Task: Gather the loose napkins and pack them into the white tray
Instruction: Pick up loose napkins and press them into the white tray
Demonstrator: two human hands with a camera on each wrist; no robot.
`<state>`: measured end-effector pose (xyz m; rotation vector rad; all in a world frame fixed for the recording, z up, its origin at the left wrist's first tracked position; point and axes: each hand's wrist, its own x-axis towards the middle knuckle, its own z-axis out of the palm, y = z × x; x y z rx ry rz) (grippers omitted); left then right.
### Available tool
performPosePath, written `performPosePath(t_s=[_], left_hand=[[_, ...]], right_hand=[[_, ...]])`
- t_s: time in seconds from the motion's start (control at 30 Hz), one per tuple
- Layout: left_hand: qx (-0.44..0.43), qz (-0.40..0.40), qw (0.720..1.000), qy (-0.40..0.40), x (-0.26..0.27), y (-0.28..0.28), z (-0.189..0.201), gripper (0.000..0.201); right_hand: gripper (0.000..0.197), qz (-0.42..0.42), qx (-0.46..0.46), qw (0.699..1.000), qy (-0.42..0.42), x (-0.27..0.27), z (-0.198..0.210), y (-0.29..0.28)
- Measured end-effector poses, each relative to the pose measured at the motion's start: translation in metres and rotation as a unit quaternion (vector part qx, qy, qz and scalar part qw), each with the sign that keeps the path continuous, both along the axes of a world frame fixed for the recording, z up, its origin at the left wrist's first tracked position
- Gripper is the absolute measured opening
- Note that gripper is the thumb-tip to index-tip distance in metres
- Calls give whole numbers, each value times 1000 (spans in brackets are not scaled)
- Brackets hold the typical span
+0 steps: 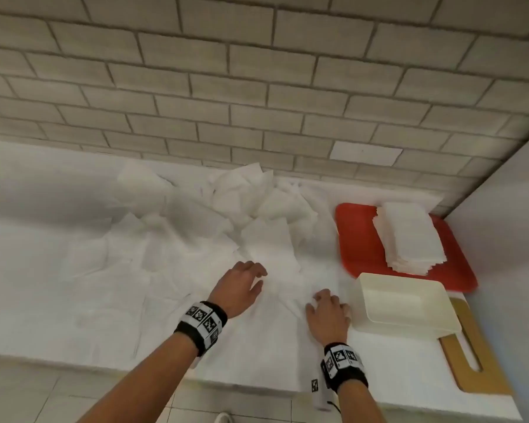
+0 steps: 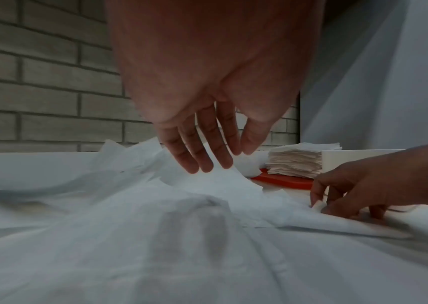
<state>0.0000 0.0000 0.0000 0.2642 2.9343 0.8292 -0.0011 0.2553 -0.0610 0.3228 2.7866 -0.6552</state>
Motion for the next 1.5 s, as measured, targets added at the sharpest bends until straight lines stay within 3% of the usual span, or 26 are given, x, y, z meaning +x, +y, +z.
performPosePath(t_s=[0.07,0.2,0.27,0.33,0.4,0.5,0.6,0.73,0.8,0.9,1.0,1.1,1.17,1.3,1.4,1.5], left_hand=[[21,-45,999,-15,-12,11,-3,30],[88,-135,984,-70,-21,38,-14,47],[67,-147,980,-112,-26,46,-24,62],[-14,-156,978,-140,-31,53,-34,72],[-82,-169,974,-129,-35,56,-43,59],[-78,-190,976,-77,-33,56,-52,23],[8,-223,974,-32,-26,57,-45,11],[146,-231,962,-8,-19,71,8,8],[227,-194,954,-25,-16,84,38,17],[310,-145,936,-87,-16,116,70,45],[360,-104,922,-97,-25,151,78,53],[321,-58,942,-84,-39,185,67,55],[300,-30,951,-73,-45,209,53,54],[230,-7,972,-42,-50,241,28,39],[139,40,988,55,-66,212,20,35],[14,103,988,115,-100,153,18,61]], right_hand=[[6,9,3,1000,10,-3,-3,-1],[9,48,-42,995,79,8,-10,5],[12,79,-38,991,101,8,-11,10],[26,104,-29,992,69,8,-11,11],[45,122,-14,992,32,6,-13,13],[69,112,-92,989,8,8,-3,17],[75,140,-189,972,10,14,23,19],[37,121,-283,949,61,18,84,41],[22,103,-318,940,75,18,117,62],[22,52,-387,916,89,16,154,100],[21,-10,-443,892,87,12,168,144],[22,-79,-404,904,113,2,157,189],[34,-117,-335,926,129,-7,141,216],[37,-77,-128,978,145,-30,100,245],[42,11,-3,992,127,-43,67,246],[50,29,65,993,90,-53,47,243]])
